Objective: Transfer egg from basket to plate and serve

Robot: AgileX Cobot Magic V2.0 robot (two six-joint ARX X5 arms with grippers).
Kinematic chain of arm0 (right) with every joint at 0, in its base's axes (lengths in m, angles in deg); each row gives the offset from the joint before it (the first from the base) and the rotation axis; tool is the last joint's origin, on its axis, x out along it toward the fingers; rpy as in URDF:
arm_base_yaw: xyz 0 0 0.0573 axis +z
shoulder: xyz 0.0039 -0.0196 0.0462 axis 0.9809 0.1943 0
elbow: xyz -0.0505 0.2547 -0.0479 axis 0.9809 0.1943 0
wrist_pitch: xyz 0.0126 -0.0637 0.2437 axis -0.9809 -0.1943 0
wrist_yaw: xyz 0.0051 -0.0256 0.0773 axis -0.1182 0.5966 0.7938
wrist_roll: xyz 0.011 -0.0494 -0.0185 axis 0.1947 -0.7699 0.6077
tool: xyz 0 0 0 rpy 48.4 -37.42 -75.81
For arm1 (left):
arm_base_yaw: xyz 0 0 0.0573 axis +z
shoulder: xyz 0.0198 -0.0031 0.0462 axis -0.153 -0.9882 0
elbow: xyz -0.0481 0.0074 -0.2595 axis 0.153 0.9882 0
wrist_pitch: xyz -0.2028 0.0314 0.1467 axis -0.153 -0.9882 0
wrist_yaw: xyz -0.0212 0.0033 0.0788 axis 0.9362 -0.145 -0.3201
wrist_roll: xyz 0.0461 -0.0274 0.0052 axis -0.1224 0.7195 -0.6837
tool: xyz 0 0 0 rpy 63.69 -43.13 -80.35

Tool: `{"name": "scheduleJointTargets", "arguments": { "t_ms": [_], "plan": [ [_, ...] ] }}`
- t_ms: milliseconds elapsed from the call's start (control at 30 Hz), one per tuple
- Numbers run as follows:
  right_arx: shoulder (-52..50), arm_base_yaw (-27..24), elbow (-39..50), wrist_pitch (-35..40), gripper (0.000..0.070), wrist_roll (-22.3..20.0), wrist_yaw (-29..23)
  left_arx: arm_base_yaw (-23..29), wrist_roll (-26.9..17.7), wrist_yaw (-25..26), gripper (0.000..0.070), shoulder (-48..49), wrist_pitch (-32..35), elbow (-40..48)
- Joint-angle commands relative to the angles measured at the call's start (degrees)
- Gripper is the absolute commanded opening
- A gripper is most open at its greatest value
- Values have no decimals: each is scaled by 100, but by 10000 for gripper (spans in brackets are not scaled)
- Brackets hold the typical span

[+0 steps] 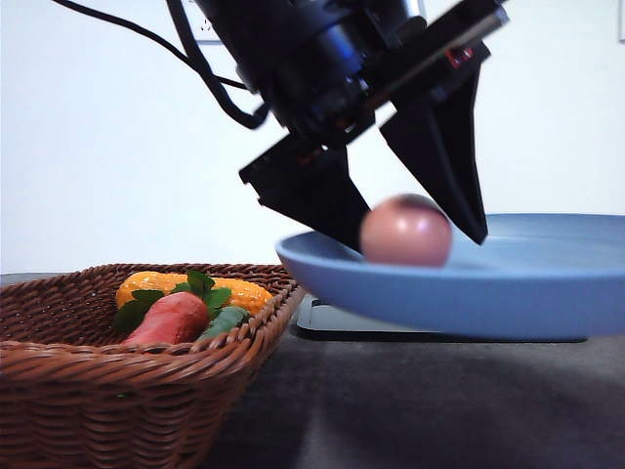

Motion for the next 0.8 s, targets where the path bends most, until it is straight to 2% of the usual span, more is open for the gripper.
{"name": "scheduleJointTargets", "arguments": {
  "t_ms": [0,333,600,767],
  "plan": [
    [82,26,-68,63,0,61,228,-70,0,38,417,166,-31,-132],
    [972,8,-210,259,0,-54,321,21,-12,-111,410,1641,-452,-136],
    [1949,-185,-1053,551,0,-267,257,118,-48,-682,410,3027,-722,-136],
    [2741,-248,-1833,601,0,-400,-120,118,-104,-1162,410,3839,-966,-136]
  ]
}}
